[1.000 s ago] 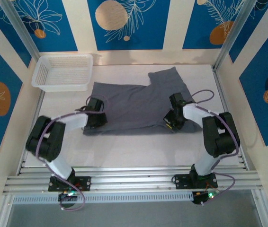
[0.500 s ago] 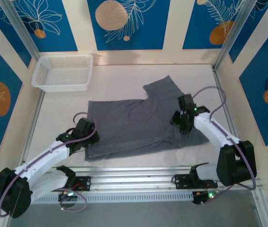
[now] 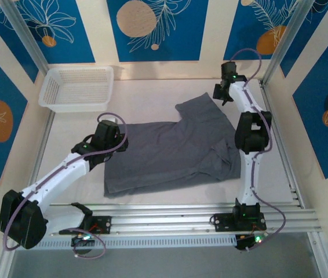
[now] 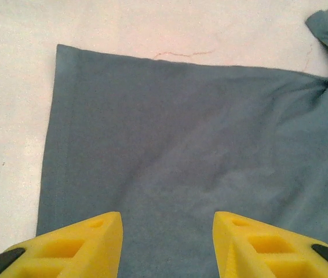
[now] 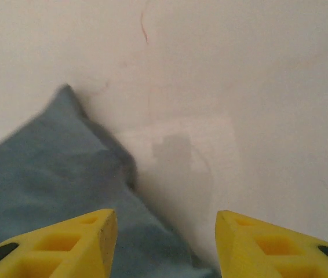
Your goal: Fold the inside-out t-shirt
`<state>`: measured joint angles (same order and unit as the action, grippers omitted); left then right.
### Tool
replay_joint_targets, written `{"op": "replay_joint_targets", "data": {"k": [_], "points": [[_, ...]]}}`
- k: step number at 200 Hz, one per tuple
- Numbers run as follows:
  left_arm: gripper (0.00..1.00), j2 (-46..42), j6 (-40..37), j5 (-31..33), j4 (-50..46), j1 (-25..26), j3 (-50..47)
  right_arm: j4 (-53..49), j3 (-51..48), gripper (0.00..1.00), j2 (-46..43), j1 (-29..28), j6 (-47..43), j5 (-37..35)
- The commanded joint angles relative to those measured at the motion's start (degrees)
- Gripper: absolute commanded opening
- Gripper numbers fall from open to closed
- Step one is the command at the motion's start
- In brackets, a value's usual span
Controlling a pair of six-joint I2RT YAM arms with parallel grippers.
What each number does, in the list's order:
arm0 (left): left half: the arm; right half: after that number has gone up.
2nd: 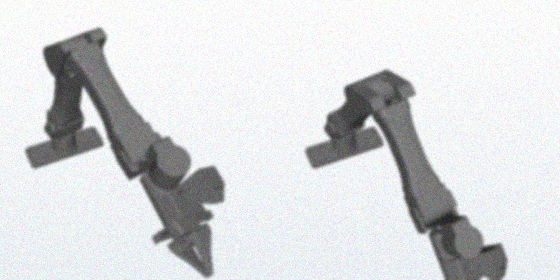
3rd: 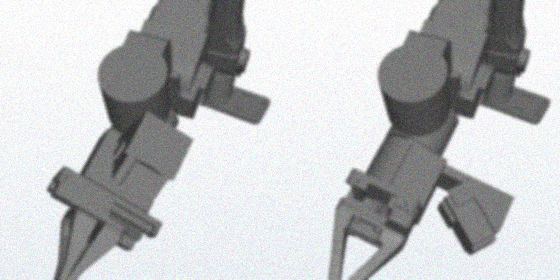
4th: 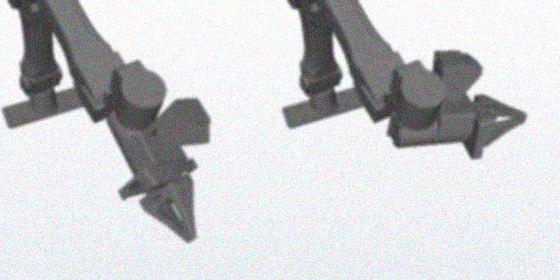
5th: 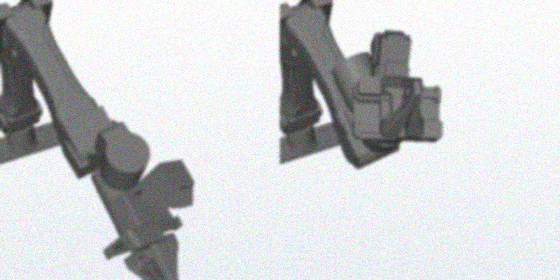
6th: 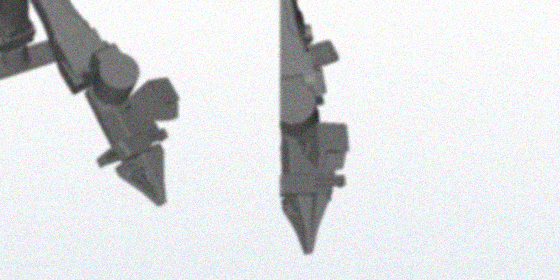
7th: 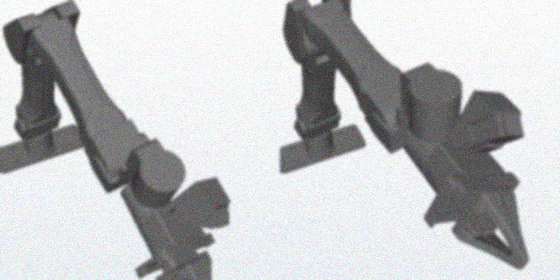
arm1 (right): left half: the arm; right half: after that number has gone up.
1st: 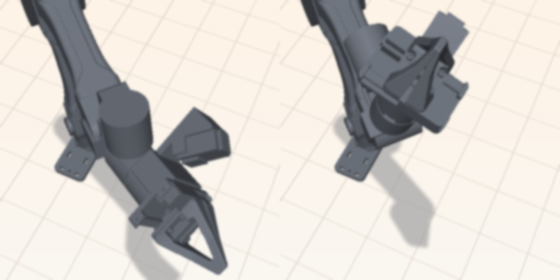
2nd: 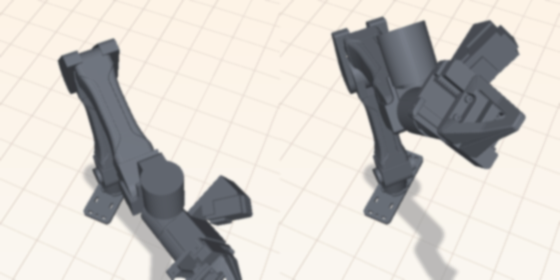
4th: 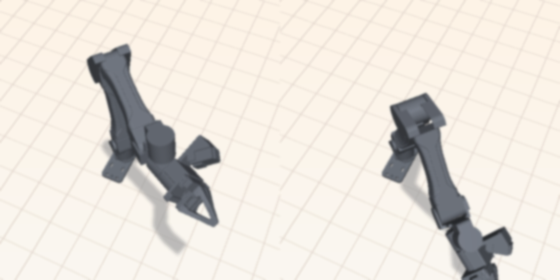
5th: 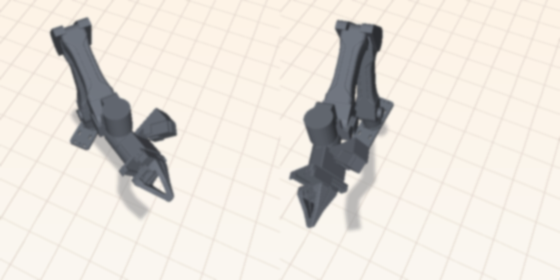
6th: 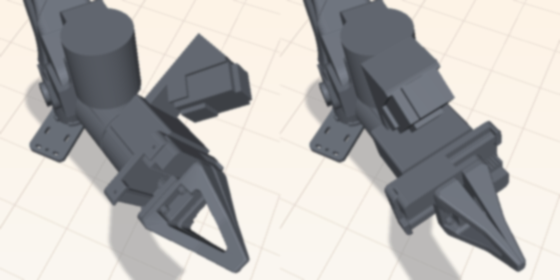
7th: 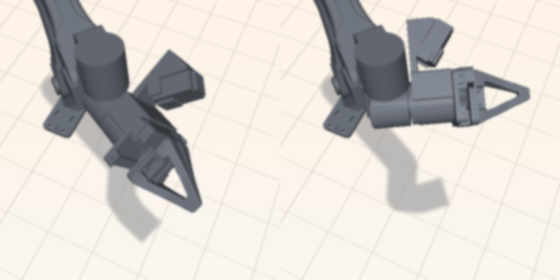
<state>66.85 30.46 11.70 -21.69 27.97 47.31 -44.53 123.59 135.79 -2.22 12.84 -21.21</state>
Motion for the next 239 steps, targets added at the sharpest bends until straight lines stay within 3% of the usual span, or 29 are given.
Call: {"op": "replay_joint_targets", "data": {"k": [1,29,67,95,115,135,149,197,216,239], "points": [[0.46,0.1,-3.7,-3.6,0.3,-1.4,1.4,-9.4,5.5,0.52,3.8,0.3,-5.8,-0.6],[0.49,1.1,-3.5,-3.9,-0.8,-3.1,1.6,-12.8,7.7,0.51,6.8,0.6,-6.8,-0.8],[0.51,4.6,-1.0,-5.7,-0.8,-5.3,3.0,-12.3,3.5,0.52,6.1,0.5,-6.2,4.3],[0.53,10.2,2.0,-3.4,-4.6,-7.7,7.7,-13.4,5.0,0.48,8.1,0.8,-6.3,4.3],[0.6,15.3,3.6,-1.4,-4.7,-10.1,11.4,-13.7,6.2,0.39,8.4,1.3,-5.9,6.3],[0.68,21.0,3.1,-3.4,-1.9,-13.2,14.2,-14.4,8.0,0.14,7.7,1.8,-5.5,9.5],[0.71,25.4,3.0,-3.8,-1.3,-15.4,17.0,-14.0,7.7,0.0,5.2,2.4,-5.0,11.8],[0.72,37.8,0.8,-2.4,-3.0,-18.9,27.7,1.8,-13.5,0.0,-15.8,2.8,-0.3,14.6],[0.64,42.0,0.3,-4.3,-3.6,-19.6,31.4,7.9,-22.1,0.0,-21.5,3.3,2.1,17.1],[0.55,46.6,0.4,-6.6,-5.9,-20.0,36.0,8.3,-24.1,0.0,-22.4,3.4,2.9,19.3]]}}
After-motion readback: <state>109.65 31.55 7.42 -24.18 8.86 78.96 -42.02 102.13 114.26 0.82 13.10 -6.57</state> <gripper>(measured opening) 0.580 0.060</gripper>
